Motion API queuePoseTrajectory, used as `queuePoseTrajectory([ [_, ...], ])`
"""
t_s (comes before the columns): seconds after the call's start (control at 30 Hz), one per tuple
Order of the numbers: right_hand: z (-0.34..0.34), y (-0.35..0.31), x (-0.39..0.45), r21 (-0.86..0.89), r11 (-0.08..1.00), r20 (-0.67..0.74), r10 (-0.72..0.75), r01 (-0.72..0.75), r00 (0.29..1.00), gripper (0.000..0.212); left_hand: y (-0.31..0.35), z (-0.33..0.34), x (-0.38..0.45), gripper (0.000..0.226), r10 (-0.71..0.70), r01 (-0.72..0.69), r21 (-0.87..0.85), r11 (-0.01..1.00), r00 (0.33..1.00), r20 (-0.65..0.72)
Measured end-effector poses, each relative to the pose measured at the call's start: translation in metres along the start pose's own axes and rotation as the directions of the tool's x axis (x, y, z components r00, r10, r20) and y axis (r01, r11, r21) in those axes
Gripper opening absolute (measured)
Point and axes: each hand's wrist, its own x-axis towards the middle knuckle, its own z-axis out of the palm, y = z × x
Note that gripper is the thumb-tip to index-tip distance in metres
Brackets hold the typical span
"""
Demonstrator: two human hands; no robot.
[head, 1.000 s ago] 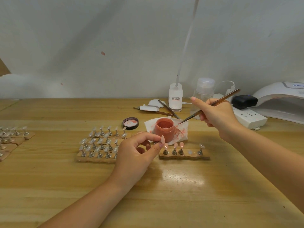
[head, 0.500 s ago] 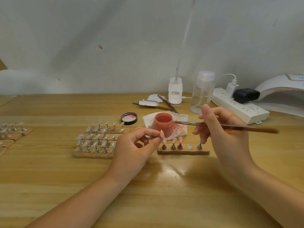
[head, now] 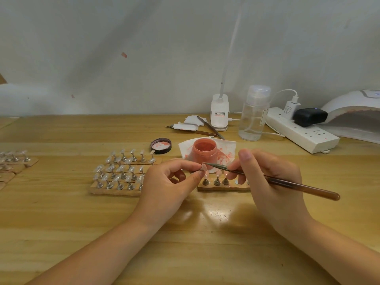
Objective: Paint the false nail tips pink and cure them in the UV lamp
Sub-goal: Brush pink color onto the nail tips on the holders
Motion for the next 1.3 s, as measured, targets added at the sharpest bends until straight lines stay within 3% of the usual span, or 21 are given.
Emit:
queuePoseTrajectory([
  [0.23,-0.0032,-0.0001,-0.0060,0.042,0.998,-0.009,-0.038,0.039,0.999,0.042,0.0005,-0.0003,0.0001,0.015,-0.021,0.021,0.024,0.999,1.000,-0.009],
  [0.5,0.0014,0.0027,-0.0022,-0.030,1.000,0.015,-0.007,0.007,1.000,0.035,0.0013,-0.0003,-0.0001,0.013,-0.022,0.022,0.047,0.999,1.000,-0.002],
  [0.67,-0.0024,0.0011,-0.0075,0.072,0.997,-0.019,-0.009,0.010,1.000,0.037,0.0013,-0.0009,0.0000,0.015,-0.016,0.016,0.033,0.999,1.000,-0.001],
  [0.93,0.0027,0.0010,-0.0030,0.013,1.000,0.002,0.029,-0.029,1.000,0.034,0.0004,-0.0010,0.0000,0.014,-0.021,0.022,0.056,0.998,1.000,-0.008],
  [1.13,-0.0003,-0.0019,-0.0083,0.120,0.992,-0.024,0.032,-0.029,0.999,0.039,0.0008,-0.0009,0.0000,0.014,-0.017,0.017,0.040,0.999,1.000,-0.005],
  [1.3,0.0032,-0.0013,-0.0026,0.038,0.999,-0.029,0.027,-0.026,0.999,0.033,0.0002,-0.0005,0.0001,0.007,-0.025,0.025,0.043,0.999,1.000,-0.001],
])
